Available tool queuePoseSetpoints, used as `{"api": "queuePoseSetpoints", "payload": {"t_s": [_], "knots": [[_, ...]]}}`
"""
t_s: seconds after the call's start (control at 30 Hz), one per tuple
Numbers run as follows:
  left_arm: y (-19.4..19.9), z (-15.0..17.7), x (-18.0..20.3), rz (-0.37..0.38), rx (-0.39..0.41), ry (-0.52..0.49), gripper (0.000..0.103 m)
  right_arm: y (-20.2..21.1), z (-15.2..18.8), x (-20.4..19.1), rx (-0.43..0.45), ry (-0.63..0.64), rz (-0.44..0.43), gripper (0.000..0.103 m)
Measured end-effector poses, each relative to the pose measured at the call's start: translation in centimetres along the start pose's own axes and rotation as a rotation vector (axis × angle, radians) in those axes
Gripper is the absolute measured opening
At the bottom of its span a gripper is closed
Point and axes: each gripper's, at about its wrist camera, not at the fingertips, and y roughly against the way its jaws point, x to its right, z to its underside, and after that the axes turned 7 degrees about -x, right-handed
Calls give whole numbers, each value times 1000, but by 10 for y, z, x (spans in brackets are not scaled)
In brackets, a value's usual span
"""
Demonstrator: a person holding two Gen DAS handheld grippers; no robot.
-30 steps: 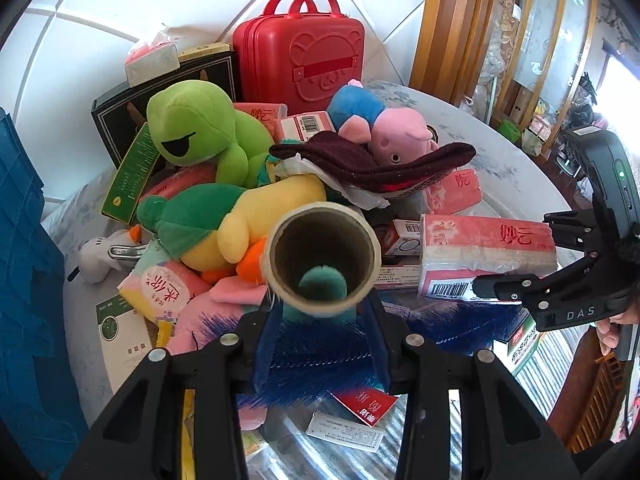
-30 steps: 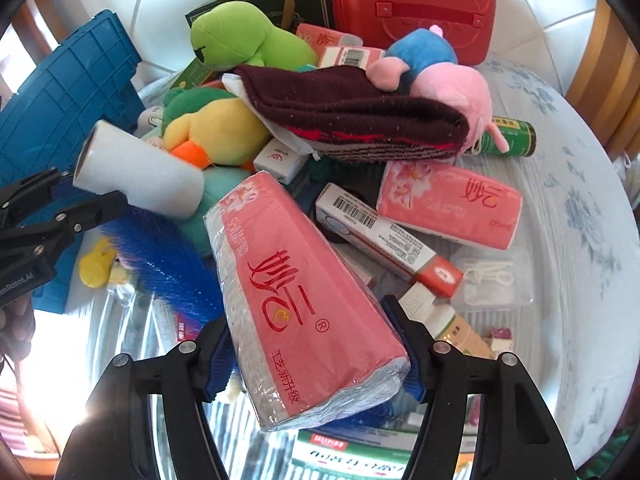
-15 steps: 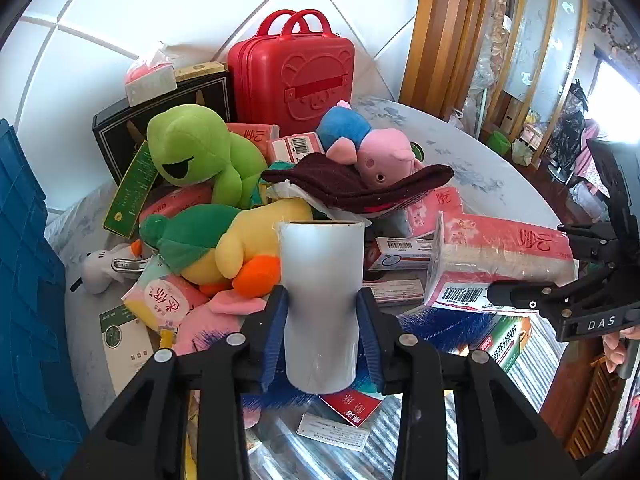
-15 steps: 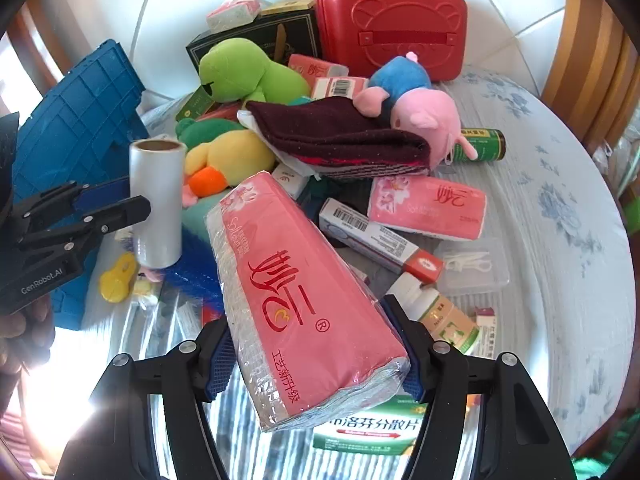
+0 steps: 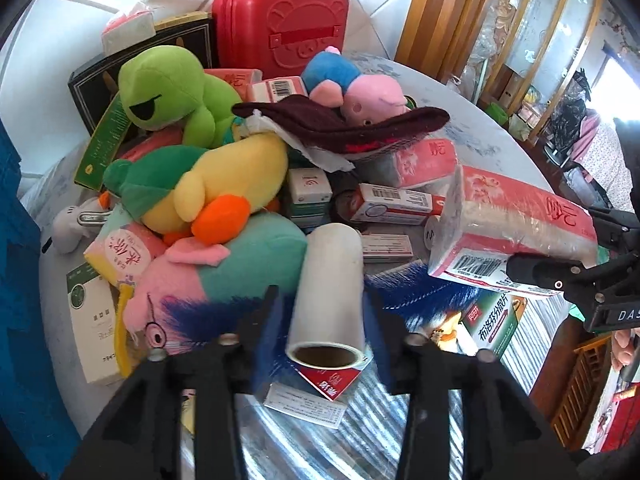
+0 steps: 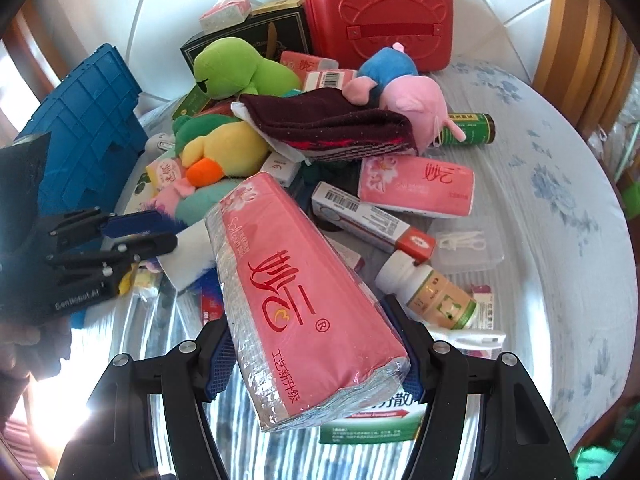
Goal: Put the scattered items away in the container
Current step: 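Lift and carry the paper roll and tissue pack with both tools over the blue crate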
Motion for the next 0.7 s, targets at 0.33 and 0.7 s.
{"api": "queuePoseSetpoints", "payload": {"t_s": [0.33,0.7], "knots": [[-30,-19,-1,-49,-46,56,69,-3,-4,13,-3,-3,-10,66],[-78,-46,6,-119,-177,-21,68,-13,-6,29,-17,-28,-14,66]]}}
